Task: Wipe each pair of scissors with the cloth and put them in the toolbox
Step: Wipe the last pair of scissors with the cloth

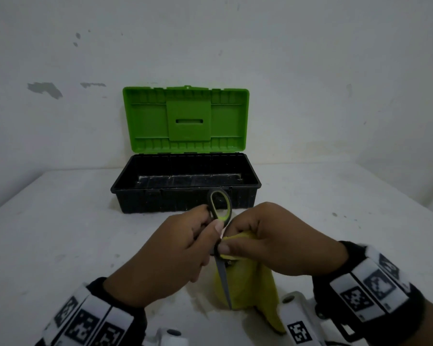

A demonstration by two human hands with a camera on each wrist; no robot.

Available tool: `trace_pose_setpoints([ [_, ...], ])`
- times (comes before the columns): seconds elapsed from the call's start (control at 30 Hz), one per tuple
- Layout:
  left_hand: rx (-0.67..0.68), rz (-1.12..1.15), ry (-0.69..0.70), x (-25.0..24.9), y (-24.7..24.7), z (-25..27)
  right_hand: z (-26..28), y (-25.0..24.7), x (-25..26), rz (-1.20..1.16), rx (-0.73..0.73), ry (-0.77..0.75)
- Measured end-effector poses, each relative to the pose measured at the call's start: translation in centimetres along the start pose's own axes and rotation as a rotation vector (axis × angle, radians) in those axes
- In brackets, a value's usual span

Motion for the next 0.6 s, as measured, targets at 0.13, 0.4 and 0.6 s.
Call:
trace_pose_setpoints([
  [0.13,0.019,0.041,-0.006,0.1,-0.5,0.3,0.5,-0.3,0.0,-0.034,0.046,0.014],
  [0.4,-0.039,0.071,-0.005,0.5,-1.7,0.9,3.1,-3.3,-2.3,0.010,-0.025,0.080],
  [0.6,-0.285,0.232,-0.094,1.1,-3.6,1.4,5.5,-5.7,-3.9,-0.246,-0.361,0.107],
])
Point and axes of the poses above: each hand's wrist, its own z-axis away from the middle knuckle, its own y-axis out of the palm, x = y × z, the point moved 6 cm from there along -z, towards the middle knuckle, and after that the axes turned 4 degrees about x, right-handed, at the moved point
